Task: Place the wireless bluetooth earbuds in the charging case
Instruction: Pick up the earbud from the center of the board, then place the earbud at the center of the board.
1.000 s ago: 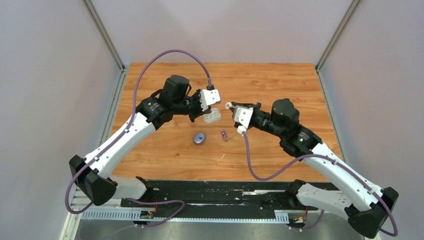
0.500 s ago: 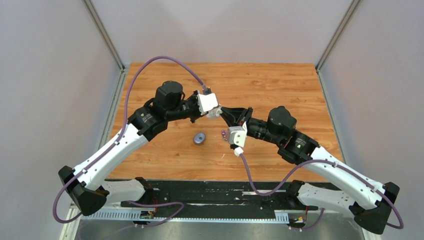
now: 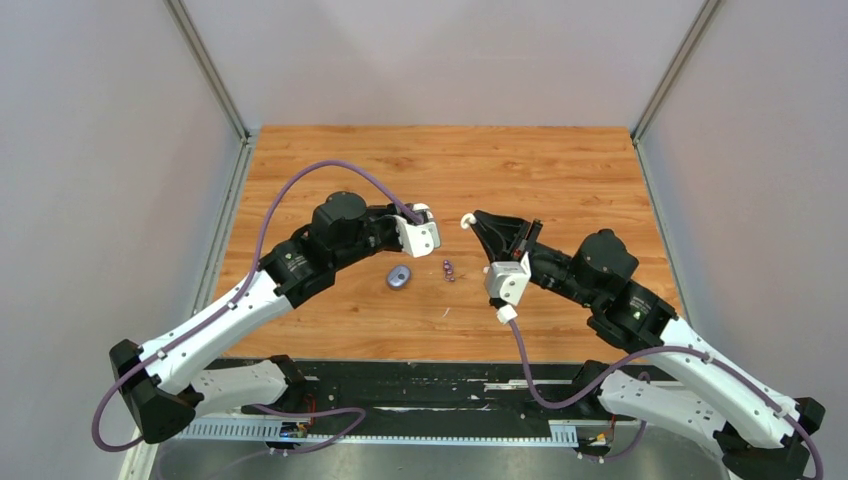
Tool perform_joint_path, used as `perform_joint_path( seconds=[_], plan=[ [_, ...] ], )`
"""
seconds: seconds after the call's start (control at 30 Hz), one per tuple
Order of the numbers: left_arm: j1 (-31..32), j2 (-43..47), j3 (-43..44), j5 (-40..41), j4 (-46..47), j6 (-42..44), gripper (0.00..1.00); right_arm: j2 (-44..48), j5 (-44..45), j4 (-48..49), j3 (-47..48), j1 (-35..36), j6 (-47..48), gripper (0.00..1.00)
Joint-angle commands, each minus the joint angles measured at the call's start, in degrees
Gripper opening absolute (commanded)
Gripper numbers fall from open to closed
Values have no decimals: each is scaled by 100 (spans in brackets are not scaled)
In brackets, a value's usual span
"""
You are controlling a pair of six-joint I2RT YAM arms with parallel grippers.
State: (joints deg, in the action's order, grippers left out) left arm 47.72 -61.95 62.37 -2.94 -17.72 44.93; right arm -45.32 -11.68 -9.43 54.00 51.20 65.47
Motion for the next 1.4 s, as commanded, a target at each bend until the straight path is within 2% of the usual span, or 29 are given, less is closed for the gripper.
perform_joint_path(
  seconds=[0.0, 0.3, 0.4, 0.6, 0.63, 0.77, 0.97, 1.13, 1.27, 1.37],
  plan=[
    [98, 137, -67, 621, 763, 637, 0, 187, 294, -267, -176, 27, -134, 0],
    [105, 37, 59, 628, 708, 478, 0, 85, 350, -187, -242, 25, -227, 0],
    [105, -50, 161, 713, 606, 227, 0, 73, 571, -344, -326, 25, -627, 0],
    [105, -170, 450, 600, -127, -602, 0, -259, 724, -1771, -571, -355, -2578, 0],
    [104, -157, 504, 557, -328, -893, 0, -681, 860, -2532, -539, -412, -3070, 0],
    [105, -80, 460, 562, -633, -1197, 0, -1395, 902, -3757, -262, -662, -3751, 0],
    [97, 8, 229, 517, -812, -1238, 0, -2021, 1433, -4520, -563, -686, -3378, 0],
    [88, 8, 196, 447, -858, -1215, 0, -2430, 1810, -4716, -862, -682, -2841, 0],
    [74, 30, 166, 382, -901, -1250, 0, -2664, 1377, -4608, -714, -708, -2866, 0],
    [56, 57, 142, 351, -929, -1287, 0, -2959, 728, -4403, -584, -734, -3035, 0]
  ],
)
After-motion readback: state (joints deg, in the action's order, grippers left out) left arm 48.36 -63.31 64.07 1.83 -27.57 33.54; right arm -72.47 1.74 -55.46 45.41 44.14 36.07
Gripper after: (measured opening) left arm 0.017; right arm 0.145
